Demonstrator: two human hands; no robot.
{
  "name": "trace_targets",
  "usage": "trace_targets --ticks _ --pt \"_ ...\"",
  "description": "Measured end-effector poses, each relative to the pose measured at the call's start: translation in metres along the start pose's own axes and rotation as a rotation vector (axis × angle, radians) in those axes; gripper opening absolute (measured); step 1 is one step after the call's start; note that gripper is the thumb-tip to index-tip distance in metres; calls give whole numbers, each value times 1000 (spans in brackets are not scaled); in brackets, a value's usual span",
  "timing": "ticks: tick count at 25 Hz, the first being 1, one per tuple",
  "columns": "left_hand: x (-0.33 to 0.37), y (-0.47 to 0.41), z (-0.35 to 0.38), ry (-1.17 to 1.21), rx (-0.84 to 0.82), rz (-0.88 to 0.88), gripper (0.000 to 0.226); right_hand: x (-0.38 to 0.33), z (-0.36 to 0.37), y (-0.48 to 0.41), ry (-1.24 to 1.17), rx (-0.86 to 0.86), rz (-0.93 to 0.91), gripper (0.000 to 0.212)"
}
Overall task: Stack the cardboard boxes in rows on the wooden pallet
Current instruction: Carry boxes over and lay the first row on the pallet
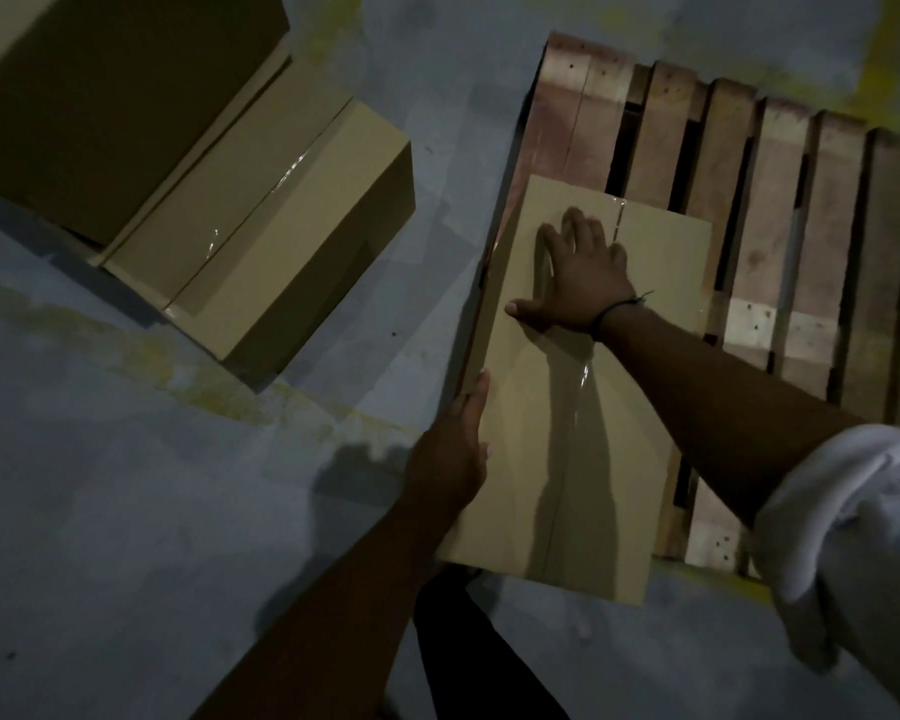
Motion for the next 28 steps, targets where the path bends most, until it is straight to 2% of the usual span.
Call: trace_targets --ticks 5,9,11,14,17,20,22,28 --pt "-23 57 31 -183 -113 40 99 0 59 119 -45 -16 77 106" --pt "-48 103 54 -213 -202 44 97 -12 111 219 -95 -42 137 103" --pt "-55 120 60 -271 -194 53 97 -19 134 256 -113 -59 172 104" --pt "-60 131 63 -335 -125 155 100 -18 154 298 -150 -38 258 105" --pt "-66 128 59 -317 -132 127 91 4 164 330 -270 -2 435 113" --pt "-65 123 47 -256 -56 145 87 27 174 340 -468 -15 556 122" --pt "-65 120 46 -199 -71 186 86 31 176 338 -511 -30 556 124" --pt "-67 114 48 -55 -67 131 87 30 176 336 -548 -6 559 119"
Point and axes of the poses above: each hand's wrist, its own y-axis away from the middle knuckle, its own z-axis out of the palm, x = y × z, the point moved 7 cm from there along -y, towards the middle knuckle, and after that the axes turned 4 degrees about -y, right-handed, at the moved point
